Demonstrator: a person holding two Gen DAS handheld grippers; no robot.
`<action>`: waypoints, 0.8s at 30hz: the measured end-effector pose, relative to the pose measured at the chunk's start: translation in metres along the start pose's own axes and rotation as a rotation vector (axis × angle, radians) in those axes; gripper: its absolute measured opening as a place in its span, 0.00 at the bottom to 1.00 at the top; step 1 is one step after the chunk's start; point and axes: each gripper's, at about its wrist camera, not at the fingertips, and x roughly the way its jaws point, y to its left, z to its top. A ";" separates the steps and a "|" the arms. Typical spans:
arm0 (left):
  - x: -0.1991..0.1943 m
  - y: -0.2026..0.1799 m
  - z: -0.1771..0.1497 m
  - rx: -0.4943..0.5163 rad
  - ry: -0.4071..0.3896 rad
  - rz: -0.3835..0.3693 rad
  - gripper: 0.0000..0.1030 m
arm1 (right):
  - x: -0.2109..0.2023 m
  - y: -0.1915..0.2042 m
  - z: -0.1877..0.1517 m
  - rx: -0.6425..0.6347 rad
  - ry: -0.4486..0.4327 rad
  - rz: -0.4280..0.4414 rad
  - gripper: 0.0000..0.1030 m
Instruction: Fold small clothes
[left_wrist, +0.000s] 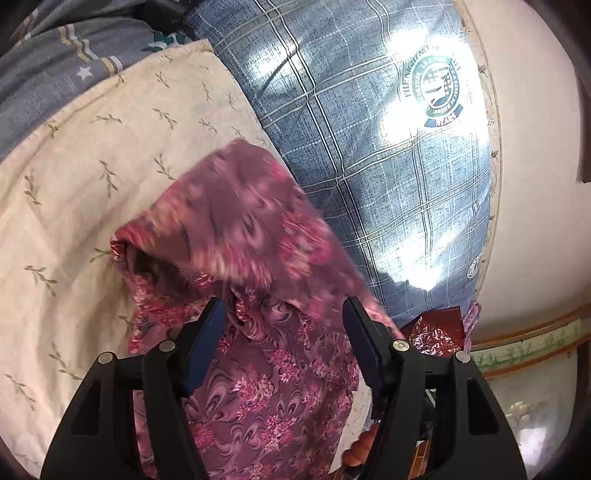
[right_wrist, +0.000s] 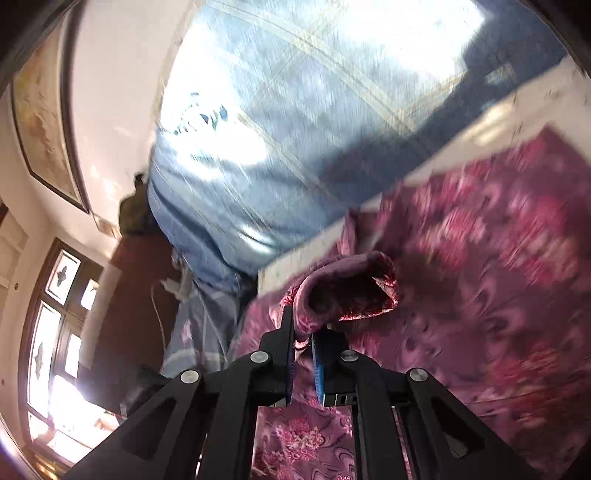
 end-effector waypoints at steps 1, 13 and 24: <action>0.004 -0.001 0.000 -0.005 0.005 -0.006 0.63 | -0.011 0.002 0.005 -0.008 -0.024 0.005 0.08; 0.027 -0.007 -0.007 -0.037 -0.032 0.014 0.16 | -0.100 0.019 0.056 -0.097 -0.213 0.057 0.08; 0.040 0.014 -0.027 -0.012 0.044 0.146 0.15 | -0.074 -0.120 0.007 0.107 -0.024 -0.300 0.14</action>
